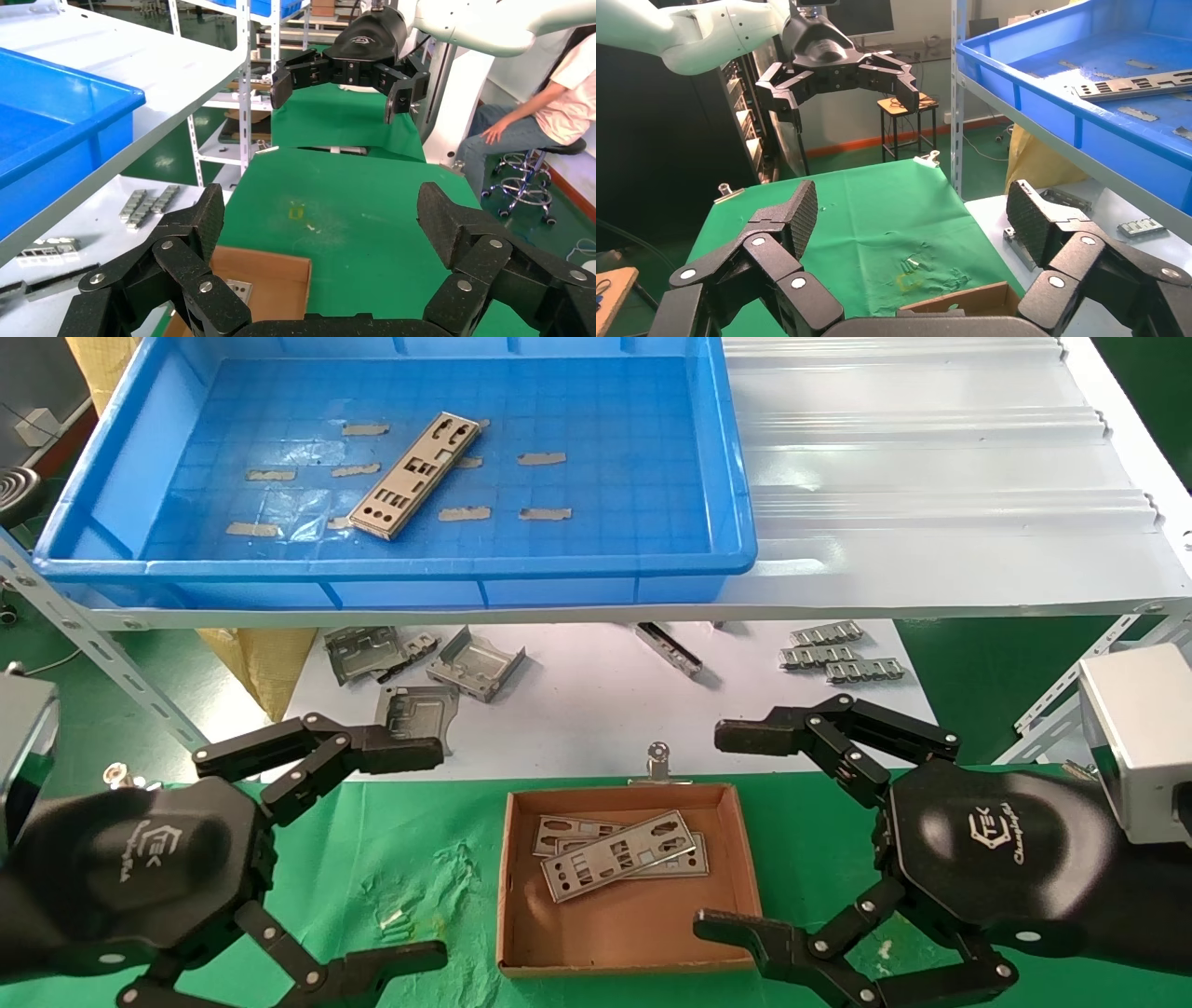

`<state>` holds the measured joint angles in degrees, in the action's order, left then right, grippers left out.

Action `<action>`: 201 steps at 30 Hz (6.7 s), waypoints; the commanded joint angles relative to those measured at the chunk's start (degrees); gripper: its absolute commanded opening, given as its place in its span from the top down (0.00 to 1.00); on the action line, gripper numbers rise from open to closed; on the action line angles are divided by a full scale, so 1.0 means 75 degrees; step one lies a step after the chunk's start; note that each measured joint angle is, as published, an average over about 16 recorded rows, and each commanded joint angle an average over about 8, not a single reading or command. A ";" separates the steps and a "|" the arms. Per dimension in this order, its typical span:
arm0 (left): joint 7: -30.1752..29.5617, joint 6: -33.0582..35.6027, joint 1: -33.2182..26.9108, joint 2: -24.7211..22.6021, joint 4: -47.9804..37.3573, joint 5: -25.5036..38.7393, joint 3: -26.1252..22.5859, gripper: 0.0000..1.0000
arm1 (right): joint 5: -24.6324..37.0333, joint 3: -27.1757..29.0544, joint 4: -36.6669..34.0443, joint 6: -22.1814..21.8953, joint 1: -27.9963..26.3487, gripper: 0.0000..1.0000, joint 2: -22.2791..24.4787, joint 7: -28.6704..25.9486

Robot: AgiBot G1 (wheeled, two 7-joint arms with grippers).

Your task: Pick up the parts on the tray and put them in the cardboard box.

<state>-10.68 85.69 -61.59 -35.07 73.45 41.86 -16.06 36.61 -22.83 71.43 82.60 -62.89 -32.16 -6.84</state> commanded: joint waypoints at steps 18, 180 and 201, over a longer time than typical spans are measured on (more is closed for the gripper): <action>0.0000 0.0000 0.0000 0.0000 0.0000 0.0000 0.0000 0.00 | 0.0000 0.0000 0.0000 0.0000 0.0000 0.06 0.0000 0.0000; 0.1251 -0.3657 -0.7279 -0.4743 -0.9851 0.5084 -0.2368 0.76 | -0.0001 -0.0002 -0.0001 0.0000 -0.0001 0.00 0.0000 0.0001; 0.1547 -0.4260 -0.7292 -0.4559 -0.9711 0.4878 -0.2221 1.00 | -0.0001 -0.0002 -0.0001 0.0000 -0.0001 0.00 0.0001 0.0001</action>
<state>0.84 53.51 -116.29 -69.46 0.57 78.50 -32.76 36.60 -22.85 71.42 82.59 -62.89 -32.15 -6.83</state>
